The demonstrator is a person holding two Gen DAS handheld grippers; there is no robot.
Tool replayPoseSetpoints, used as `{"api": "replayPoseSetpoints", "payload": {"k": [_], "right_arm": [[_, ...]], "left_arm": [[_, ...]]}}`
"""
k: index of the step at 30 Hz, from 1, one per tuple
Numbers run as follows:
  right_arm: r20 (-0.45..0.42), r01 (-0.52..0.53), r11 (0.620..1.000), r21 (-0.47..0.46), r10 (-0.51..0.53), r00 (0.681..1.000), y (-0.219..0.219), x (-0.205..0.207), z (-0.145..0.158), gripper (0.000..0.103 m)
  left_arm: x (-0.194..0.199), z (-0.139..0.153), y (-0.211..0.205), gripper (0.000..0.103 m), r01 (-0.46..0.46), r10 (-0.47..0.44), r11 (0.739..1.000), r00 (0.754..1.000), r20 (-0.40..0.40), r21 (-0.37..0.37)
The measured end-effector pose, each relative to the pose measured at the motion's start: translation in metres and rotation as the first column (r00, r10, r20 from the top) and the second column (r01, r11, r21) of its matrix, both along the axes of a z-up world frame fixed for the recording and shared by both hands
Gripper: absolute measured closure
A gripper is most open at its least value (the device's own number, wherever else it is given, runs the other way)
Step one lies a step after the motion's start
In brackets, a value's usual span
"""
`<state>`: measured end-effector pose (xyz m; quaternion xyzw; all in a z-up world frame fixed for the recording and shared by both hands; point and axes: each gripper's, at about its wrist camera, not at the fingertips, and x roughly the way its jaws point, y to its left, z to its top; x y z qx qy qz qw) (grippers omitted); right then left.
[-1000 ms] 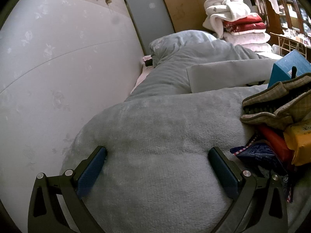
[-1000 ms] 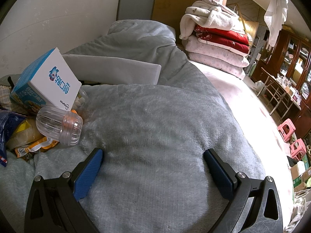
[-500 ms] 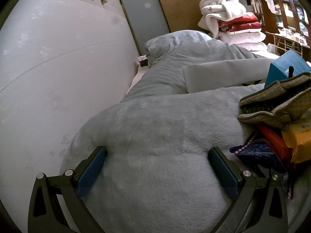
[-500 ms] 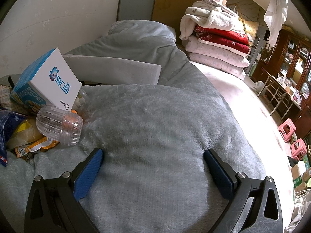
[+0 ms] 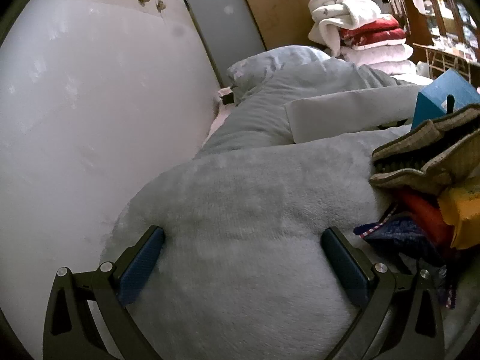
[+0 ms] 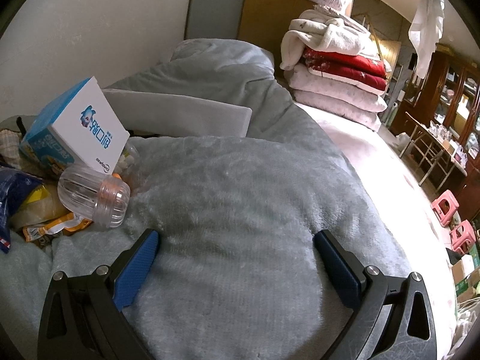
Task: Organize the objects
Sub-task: 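Lower the right gripper onto the blue-and-white box and close on it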
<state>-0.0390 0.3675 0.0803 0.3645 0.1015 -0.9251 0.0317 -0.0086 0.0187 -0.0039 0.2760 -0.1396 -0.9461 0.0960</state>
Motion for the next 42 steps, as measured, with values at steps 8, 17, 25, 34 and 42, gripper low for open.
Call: {"api": "replayPoseSetpoints", "payload": {"k": [8,17,25,34,42], "right_arm": [[-0.003,0.000,1.000,0.012,0.000,1.000,0.000,0.001,-0.002,0.000],[0.130,-0.003,1.000,-0.026,0.006,0.991,0.003,-0.020,-0.001,0.000],[0.272,0.038,0.999,-0.021,-0.031,0.962,0.002,-0.045,0.001,0.000],[0.237,0.065,0.937,-0.343,0.019,0.971,0.040,-0.042,0.036,0.000],[0.220,-0.009,0.816,-0.578,0.167,0.961,0.016,-0.067,0.095,0.009]], "left_arm": [[0.000,0.000,0.003,0.000,-0.005,0.005,1.000,1.000,-0.002,-0.025],[-0.008,0.010,-0.013,0.000,0.038,-0.047,0.995,0.995,0.093,0.097],[-0.013,0.015,-0.017,0.000,0.040,-0.062,0.986,0.989,0.136,0.160],[-0.010,0.053,-0.058,0.010,0.005,-0.054,0.857,0.995,0.081,0.515],[-0.041,0.111,-0.016,0.010,0.193,-0.304,0.662,0.952,0.024,0.724]]}}
